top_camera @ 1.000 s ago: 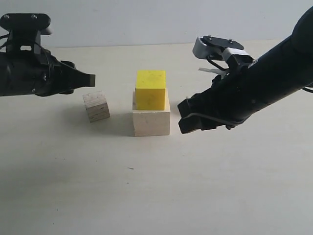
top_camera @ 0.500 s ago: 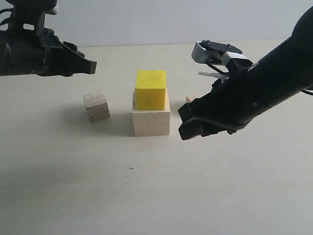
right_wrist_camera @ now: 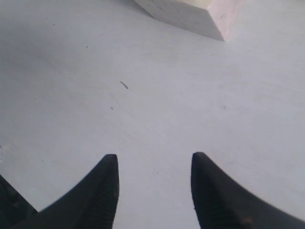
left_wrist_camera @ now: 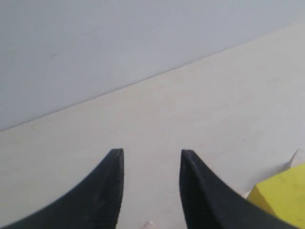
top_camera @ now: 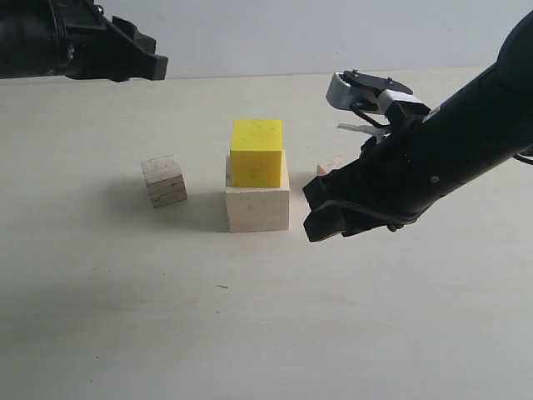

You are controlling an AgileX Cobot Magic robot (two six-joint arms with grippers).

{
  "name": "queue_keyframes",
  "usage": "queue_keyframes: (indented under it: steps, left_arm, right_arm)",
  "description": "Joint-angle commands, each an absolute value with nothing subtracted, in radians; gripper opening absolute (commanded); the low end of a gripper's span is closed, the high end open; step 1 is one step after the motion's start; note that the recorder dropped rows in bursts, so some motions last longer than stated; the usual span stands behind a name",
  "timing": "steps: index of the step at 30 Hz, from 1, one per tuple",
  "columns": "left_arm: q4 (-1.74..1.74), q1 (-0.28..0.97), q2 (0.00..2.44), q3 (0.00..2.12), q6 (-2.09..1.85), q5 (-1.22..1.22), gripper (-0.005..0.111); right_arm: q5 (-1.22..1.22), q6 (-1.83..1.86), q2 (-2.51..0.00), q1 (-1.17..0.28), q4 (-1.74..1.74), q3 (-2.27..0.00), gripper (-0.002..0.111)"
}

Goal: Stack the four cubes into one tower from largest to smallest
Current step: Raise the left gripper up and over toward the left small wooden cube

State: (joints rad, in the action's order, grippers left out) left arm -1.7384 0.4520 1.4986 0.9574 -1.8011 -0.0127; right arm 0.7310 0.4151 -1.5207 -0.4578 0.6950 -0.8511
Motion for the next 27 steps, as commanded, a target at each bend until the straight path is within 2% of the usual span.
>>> queue_keyframes:
  steps: [1, 3, 4, 7, 9, 14, 21, 27]
  left_arm:
    - [-1.744, 0.375, 1.446, 0.964, -1.570, 0.008, 0.039]
    - [-1.744, 0.339, 1.426, 0.937, -1.480, 0.102, 0.039]
    - [-1.701, 0.334, 1.421, 0.918, -1.482, 0.235, 0.039]
    - [-1.446, 0.339, 1.423, 0.916, -1.466, 0.392, 0.039]
    - [-1.370, 0.334, 1.423, 0.918, -1.340, 0.402, 0.039]
    - [-1.044, 0.247, 1.421, 1.015, -0.799, 0.676, 0.039]
    - [-0.387, 0.261, 1.444, 1.185, -0.418, 0.724, 0.039]
    - [-0.288, 0.297, 1.557, 1.306, -0.359, 0.774, 0.050]
  right_arm:
    - [0.734, 0.416, -1.511, -0.454, 0.700, -0.855, 0.046]
    - [0.734, 0.416, -1.511, -0.454, 0.702, -0.855, 0.046]
    - [0.734, 0.416, -1.511, -0.454, 0.702, -0.855, 0.046]
    - [0.737, 0.416, -1.511, -0.454, 0.704, -0.855, 0.046]
    - [0.749, 0.416, -1.511, -0.454, 0.706, -0.855, 0.046]
    - [0.757, 0.416, -1.511, -0.454, 0.708, -0.855, 0.046]
    - [0.767, 0.418, -1.511, -0.454, 0.732, -0.855, 0.046]
    - [0.769, 0.418, -1.511, -0.454, 0.732, -0.855, 0.046]
